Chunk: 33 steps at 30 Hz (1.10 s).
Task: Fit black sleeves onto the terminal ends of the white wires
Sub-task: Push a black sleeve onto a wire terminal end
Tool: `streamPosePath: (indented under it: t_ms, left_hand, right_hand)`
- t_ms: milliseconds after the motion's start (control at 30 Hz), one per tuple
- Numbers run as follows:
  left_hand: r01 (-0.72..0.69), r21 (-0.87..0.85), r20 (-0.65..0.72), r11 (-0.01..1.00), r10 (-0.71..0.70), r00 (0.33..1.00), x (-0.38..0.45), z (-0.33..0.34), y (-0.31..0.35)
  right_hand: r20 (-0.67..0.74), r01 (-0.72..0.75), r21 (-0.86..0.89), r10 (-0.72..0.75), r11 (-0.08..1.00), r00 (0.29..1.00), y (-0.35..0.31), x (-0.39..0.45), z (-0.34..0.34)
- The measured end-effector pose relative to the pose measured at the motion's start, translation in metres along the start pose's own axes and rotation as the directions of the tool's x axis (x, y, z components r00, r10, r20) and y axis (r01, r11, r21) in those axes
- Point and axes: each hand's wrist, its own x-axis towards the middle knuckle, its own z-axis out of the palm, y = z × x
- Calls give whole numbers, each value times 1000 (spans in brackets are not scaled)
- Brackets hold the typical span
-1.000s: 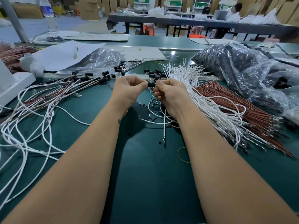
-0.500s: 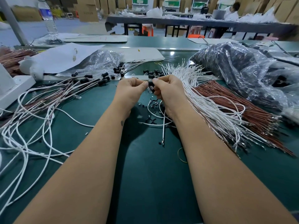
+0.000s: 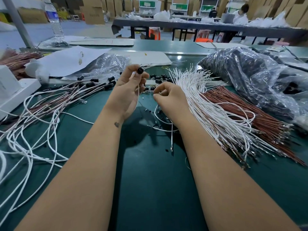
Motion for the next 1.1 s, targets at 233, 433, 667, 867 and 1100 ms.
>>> streamPosePath:
  t_ms: [233, 433, 667, 867, 1100]
  left_hand:
    - [-14, 12, 112, 1000, 13, 994, -3, -2, 3]
    - [17, 13, 48, 1000, -18, 999, -4, 2, 2]
    - [14, 35, 73, 999, -16, 997, -5, 4, 2]
    - [45, 135, 24, 990, -49, 999, 0, 1, -2]
    - [102, 472, -138, 876, -41, 990, 6, -5, -13]
  right_hand:
    - [25, -30, 0, 30, 1000, 999, 1, -1, 1]
    - [40, -20, -33, 21, 999, 999, -1, -1, 0]
    - [-16, -1, 11, 1, 1000, 1000, -1, -1, 1]
    - [-108, -29, 165, 47, 986, 993, -3, 2, -3]
    - [-56, -134, 663, 227, 737, 972, -7, 4, -14]
